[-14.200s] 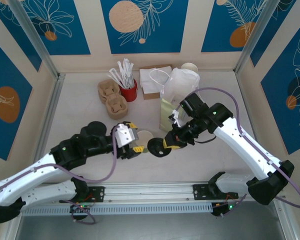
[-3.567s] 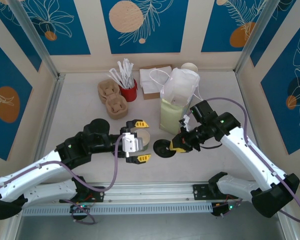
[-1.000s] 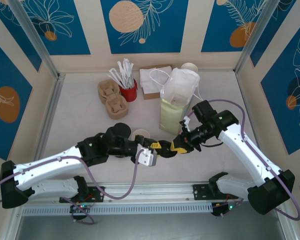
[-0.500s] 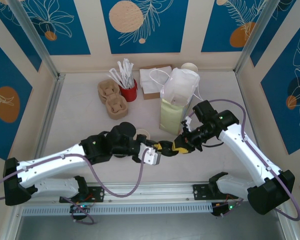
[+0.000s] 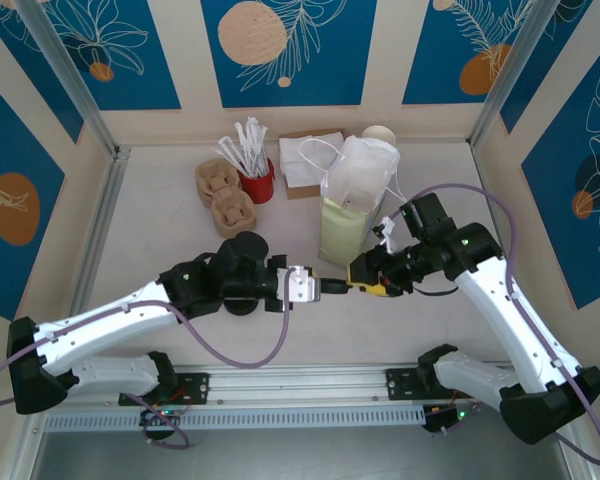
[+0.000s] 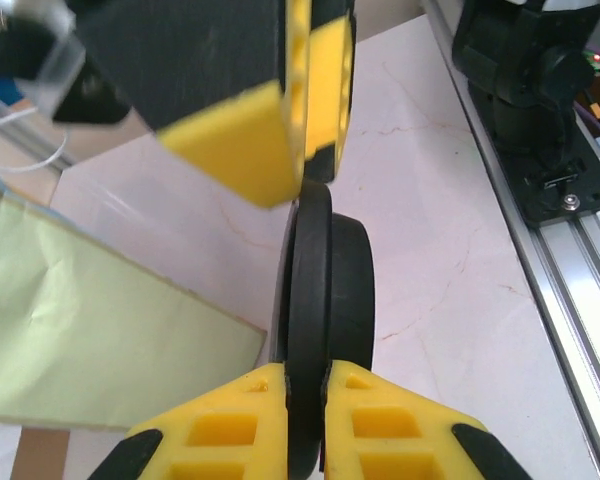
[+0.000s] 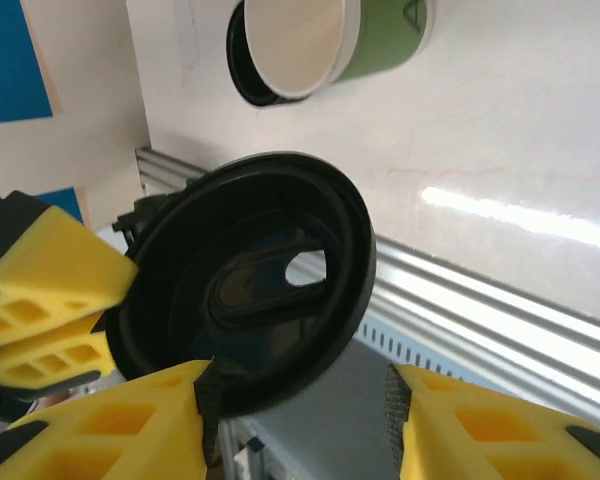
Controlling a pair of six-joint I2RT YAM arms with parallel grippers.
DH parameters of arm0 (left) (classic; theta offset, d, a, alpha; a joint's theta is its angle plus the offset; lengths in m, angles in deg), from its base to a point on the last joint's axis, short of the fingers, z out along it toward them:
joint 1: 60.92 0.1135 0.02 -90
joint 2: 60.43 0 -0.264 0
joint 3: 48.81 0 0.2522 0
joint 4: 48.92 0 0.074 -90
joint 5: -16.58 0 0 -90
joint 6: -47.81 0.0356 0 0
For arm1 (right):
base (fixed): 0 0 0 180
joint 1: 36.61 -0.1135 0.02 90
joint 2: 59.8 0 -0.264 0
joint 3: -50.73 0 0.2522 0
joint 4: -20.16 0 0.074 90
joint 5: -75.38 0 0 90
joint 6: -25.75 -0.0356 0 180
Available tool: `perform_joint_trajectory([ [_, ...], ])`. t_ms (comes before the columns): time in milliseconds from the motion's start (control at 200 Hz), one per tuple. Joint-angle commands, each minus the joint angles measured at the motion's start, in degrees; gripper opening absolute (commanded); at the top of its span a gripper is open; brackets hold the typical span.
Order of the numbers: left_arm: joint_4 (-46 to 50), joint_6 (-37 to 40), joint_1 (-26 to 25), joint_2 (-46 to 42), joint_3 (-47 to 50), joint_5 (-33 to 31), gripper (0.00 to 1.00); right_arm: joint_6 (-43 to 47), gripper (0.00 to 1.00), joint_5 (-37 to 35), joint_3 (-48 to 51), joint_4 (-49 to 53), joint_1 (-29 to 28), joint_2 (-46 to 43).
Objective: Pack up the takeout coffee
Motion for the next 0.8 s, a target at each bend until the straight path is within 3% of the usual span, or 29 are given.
perform_joint_trajectory([
  [0, -0.3, -7.3, 3.1, -2.4, 0.4, 0.4, 0.11, 1.4, 0.50, -4.3, -2.2, 2.5, 0.3, -2.7],
  [240, 0.5, -22.4, 10.9, -7.0, 2.9, 5.4, 0.10, -1.9, 0.50, -5.7, 1.9, -7.8, 0.2, -9.9],
  [420, 1.3, -31.3, 15.2, -10.4, 5.1, 5.6, 0.10, -6.6, 0.50, -5.2, 7.0, -14.6, -0.5, -13.0],
  [645, 4.6, -40.8, 19.0, -11.8, 6.2, 4.5, 0.10, -11.9, 0.50, -5.7, 12.0, -19.9, -5.1, -11.4],
  [795, 4.2, -49.8, 22.5, -11.2, 8.0, 7.1, 0.11, -16.3, 0.49, -7.3, 14.9, -24.8, -9.9, -9.9],
])
